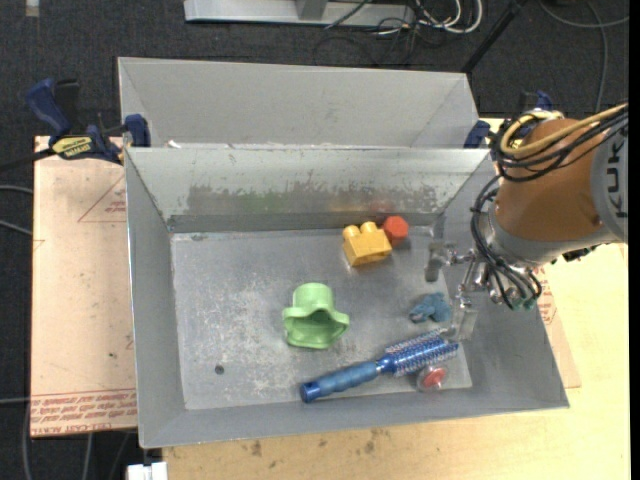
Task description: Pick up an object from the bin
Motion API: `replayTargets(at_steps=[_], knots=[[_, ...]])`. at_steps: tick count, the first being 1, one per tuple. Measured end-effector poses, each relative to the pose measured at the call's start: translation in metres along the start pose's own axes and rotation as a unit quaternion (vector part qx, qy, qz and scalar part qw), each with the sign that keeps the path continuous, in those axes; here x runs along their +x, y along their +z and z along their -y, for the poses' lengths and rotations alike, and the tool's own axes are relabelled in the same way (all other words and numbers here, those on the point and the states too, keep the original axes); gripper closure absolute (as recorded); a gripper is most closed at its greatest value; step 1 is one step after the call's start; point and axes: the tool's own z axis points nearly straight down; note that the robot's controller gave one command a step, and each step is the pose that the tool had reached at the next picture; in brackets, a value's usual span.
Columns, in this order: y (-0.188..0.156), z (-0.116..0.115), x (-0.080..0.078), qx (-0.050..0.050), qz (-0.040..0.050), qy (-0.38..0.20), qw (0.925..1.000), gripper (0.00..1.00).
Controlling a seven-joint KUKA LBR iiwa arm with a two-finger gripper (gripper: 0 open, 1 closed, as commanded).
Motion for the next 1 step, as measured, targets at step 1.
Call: replayTargets(at_steps=[1], knots=[[0.0699, -0.0116, 0.0331, -0.001, -0.0018, -0.239, 0.9711, 0.0]])
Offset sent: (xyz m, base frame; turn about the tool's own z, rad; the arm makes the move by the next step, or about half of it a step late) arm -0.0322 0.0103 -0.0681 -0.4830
